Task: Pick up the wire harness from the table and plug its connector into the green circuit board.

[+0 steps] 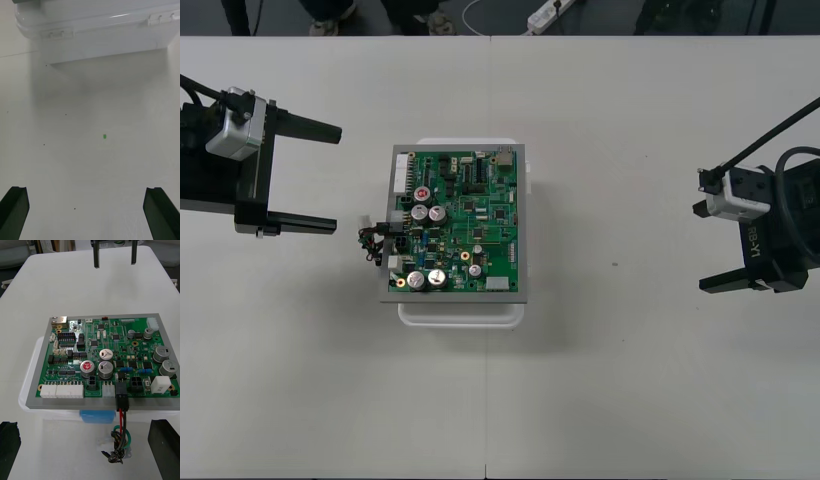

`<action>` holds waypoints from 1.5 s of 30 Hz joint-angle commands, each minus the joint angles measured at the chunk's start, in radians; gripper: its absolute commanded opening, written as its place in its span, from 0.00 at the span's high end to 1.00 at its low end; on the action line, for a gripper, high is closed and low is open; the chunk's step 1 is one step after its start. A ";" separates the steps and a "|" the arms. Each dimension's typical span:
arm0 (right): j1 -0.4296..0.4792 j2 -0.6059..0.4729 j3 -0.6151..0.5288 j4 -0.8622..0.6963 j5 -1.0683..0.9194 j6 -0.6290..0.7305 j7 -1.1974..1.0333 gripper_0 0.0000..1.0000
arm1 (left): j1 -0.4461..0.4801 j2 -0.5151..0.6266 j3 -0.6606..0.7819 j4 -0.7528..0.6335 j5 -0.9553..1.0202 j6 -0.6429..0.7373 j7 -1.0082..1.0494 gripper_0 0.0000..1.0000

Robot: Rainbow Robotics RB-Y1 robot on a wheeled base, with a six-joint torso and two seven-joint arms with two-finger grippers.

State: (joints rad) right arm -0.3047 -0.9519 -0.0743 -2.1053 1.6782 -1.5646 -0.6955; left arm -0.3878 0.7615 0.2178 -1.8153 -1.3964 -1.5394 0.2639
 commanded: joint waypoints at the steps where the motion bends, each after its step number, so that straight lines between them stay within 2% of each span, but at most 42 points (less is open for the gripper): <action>1: -0.016 0.042 -0.058 -0.001 0.021 -0.006 0.056 0.11 | 0.012 0.041 -0.028 -0.025 -0.006 -0.031 0.032 0.00; 18: -0.025 0.116 -0.094 0.022 0.046 -0.006 0.111 0.11 | 0.007 0.041 -0.046 -0.025 -0.036 -0.031 0.032 0.00; 24: -0.037 0.145 -0.139 0.022 0.017 -0.006 0.119 0.11 | 0.007 0.041 -0.046 -0.025 -0.036 -0.031 0.032 0.00; 45: -0.034 0.203 -0.147 0.082 -0.026 -0.006 0.166 0.11 | 0.007 0.041 -0.046 -0.025 -0.036 -0.031 0.032 0.00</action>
State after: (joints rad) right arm -0.3113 -0.7704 -0.1839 -2.0208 1.6658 -1.5654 -0.5694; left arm -0.3878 0.7625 0.1818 -1.8153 -1.4297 -1.5394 0.2640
